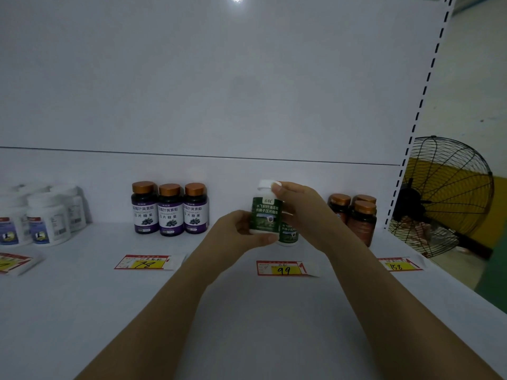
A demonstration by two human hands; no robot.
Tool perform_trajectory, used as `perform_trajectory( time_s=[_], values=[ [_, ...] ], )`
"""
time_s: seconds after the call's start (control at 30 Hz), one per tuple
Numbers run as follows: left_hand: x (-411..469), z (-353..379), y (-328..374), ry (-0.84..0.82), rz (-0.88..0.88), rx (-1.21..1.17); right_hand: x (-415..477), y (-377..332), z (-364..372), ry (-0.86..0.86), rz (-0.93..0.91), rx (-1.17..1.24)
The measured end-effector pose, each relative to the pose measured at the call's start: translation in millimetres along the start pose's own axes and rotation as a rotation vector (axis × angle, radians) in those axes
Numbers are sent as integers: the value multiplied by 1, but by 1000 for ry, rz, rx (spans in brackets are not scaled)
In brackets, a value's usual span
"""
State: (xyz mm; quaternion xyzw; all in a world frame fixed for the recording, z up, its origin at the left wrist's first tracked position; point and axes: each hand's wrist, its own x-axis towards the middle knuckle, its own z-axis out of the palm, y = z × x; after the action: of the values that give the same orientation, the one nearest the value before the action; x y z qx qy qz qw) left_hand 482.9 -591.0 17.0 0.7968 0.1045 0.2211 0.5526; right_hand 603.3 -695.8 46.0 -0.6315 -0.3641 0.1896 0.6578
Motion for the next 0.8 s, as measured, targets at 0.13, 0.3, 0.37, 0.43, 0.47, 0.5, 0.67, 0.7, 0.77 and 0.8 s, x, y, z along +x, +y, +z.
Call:
perform_trajectory(
  time_s=[0.13, 0.3, 0.37, 0.43, 0.47, 0.5, 0.67, 0.7, 0.77, 0.8],
  values=[
    [2, 0, -3, 41, -7, 47, -4, -3, 2, -90, 30, 0],
    [3, -1, -4, 3, -15, 37, -5, -2, 2, -60, 36, -61],
    [4, -2, -6, 14, 0, 21, -5, -2, 4, -47, -11, -104],
    [5, -5, -7, 62, 35, -24, -7, -5, 8, -54, -112, -171],
    [5, -7, -8, 100, 69, -41, -9, -7, 11, -64, -183, -217],
    [6, -9, -9, 145, 118, -41, -10, -9, 14, -86, -261, -259],
    [7, -17, -10, 386, 344, 49, -13, -7, 32, -218, -513, -387],
    [8, -18, -9, 415, 359, 64, -13, -6, 34, -226, -542, -394],
    [7, -19, -8, 438, 359, 81, -13, -6, 35, -231, -580, -403],
    [7, -19, -7, 439, 352, 88, -13, -6, 36, -231, -588, -405]
  ],
)
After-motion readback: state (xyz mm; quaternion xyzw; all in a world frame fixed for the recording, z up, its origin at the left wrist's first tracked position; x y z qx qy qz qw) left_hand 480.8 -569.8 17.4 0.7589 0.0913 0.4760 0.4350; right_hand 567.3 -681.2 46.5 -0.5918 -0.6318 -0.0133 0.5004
